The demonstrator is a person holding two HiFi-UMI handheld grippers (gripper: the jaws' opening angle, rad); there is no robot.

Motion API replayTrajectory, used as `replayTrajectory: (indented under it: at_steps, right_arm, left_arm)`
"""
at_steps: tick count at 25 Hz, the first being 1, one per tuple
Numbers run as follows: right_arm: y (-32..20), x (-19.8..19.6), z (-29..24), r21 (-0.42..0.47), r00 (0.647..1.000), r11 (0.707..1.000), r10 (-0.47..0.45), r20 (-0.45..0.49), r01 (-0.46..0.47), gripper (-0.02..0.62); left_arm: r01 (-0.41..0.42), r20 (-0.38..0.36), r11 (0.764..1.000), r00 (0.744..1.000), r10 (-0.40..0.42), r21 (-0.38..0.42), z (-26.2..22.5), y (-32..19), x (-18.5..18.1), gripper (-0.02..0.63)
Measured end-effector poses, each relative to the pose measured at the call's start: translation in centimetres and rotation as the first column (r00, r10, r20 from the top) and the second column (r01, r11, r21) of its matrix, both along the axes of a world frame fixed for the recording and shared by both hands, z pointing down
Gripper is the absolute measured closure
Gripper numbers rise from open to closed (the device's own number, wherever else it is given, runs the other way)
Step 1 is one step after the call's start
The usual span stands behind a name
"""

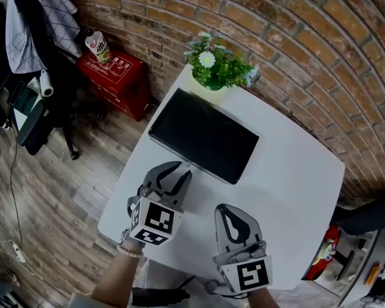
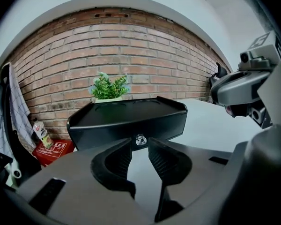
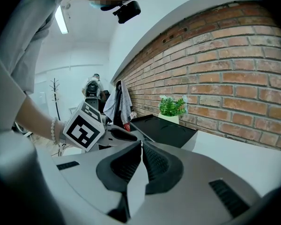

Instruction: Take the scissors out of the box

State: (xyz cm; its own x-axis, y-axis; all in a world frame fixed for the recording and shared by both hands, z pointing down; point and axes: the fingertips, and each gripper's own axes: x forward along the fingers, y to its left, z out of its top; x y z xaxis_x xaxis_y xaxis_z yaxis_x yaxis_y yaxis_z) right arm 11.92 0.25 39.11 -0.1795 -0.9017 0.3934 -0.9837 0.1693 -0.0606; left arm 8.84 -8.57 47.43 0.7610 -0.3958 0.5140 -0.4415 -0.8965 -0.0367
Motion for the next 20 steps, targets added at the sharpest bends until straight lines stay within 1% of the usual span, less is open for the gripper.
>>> replayTrajectory:
  at_steps: [9,14,17,20]
  right_arm:
    - [-0.20,0.09,0.59,-0.018,1.000,1.000,-0.010,0.004,0.010,0.551]
    - [-0.33,0.21,0.81,-0.014,1.000,1.000,-0.015,0.010,0.015,0.551]
    - [-0.20,0.36,0.99,-0.014,1.000,1.000,-0.018,0.011,0.018,0.551]
    - [-0.04,0.23,0.93,-0.014,1.000,1.000,-0.018,0.010,0.019,0.551]
  left_arm:
    - [0.022,-0.013,1.000,1.000,-0.022,-0.021,0.57,-0.48,0.50,0.506]
    - [0.026,0.010,1.000,1.000,-0.026,-0.009,0.85,-0.59,0.66,0.508]
    - [0.014,0.027,1.000,1.000,-0.014,0.004,1.10,-0.36,0.88,0.512]
    - [0.013,0.027,1.000,1.000,-0.013,0.004,1.03,-0.24,0.82,0.517]
